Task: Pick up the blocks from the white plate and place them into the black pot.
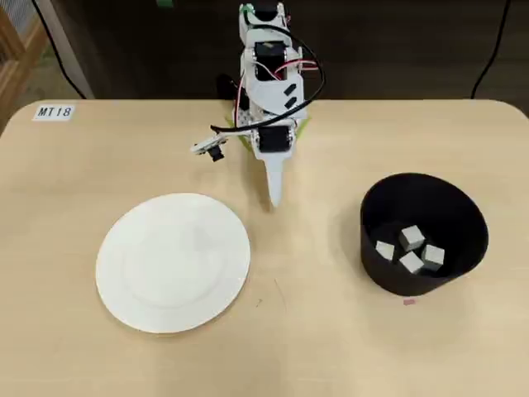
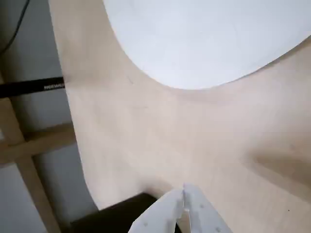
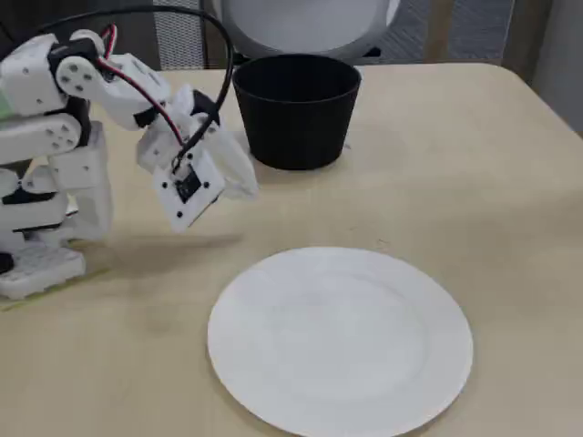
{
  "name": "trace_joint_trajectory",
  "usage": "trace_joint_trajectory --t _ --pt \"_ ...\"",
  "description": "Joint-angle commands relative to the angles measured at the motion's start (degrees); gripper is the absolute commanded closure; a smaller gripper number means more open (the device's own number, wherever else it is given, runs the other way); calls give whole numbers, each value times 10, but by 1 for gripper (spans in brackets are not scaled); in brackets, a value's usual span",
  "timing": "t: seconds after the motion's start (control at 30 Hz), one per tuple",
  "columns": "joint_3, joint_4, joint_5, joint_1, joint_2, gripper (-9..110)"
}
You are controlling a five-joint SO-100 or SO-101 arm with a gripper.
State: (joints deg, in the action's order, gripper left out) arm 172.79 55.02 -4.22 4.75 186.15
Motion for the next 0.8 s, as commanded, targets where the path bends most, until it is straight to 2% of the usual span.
trace_joint_trajectory --t 0.0,0.1,0.23,0.77 --pt "-2 -9 -7 -4 2 104" --pt "-2 -9 -8 -2 2 99" --pt "-2 -9 -9 -2 2 104" --pt "-2 -9 -9 -2 2 104"
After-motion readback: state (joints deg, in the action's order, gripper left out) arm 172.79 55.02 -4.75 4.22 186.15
